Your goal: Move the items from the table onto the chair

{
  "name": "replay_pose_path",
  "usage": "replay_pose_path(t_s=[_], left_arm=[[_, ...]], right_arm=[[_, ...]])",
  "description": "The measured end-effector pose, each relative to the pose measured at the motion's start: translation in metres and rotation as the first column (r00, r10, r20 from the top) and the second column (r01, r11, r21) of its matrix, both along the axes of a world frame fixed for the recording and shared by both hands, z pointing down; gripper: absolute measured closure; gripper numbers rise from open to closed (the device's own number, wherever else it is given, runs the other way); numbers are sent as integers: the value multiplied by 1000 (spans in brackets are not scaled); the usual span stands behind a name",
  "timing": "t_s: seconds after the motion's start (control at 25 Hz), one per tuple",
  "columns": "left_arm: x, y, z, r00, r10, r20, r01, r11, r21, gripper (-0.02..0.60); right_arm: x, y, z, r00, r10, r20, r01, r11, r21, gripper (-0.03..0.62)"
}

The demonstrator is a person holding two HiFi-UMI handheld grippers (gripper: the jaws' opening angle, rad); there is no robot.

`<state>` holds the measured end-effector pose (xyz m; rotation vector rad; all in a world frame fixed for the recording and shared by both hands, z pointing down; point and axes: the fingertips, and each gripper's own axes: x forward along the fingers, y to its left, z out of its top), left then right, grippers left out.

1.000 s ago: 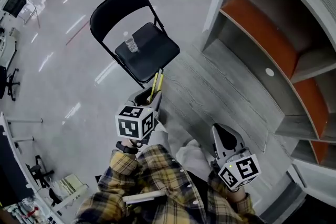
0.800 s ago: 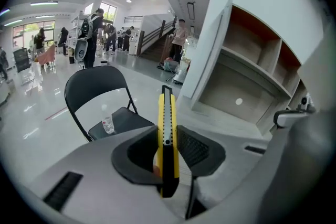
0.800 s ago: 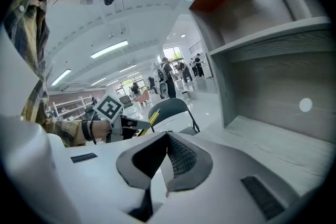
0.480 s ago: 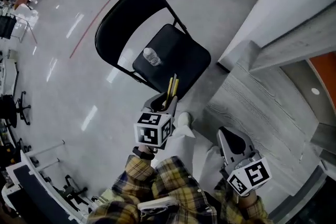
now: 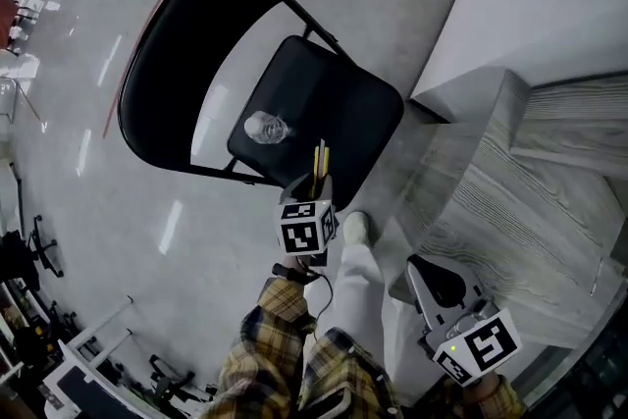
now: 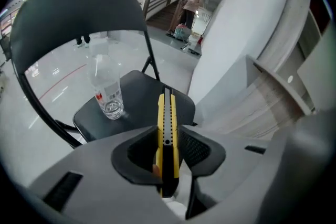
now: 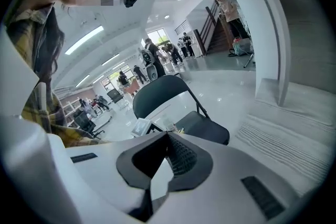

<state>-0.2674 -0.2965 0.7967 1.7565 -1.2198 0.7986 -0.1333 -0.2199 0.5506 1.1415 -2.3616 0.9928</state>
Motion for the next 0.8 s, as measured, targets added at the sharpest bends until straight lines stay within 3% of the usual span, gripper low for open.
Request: replay_pose_path(t_s=[0.36,0.8], left_arm=[[8,-7,113,999,18,45,-12,991,-132,463],[18,-6,144,996,76,47,-66,981,-183,463]], right_arm=[[11,-25,27,999,49,-13,-48,999,24,577],[-14,-32,32,1000,2,10,-3,999,50,577]])
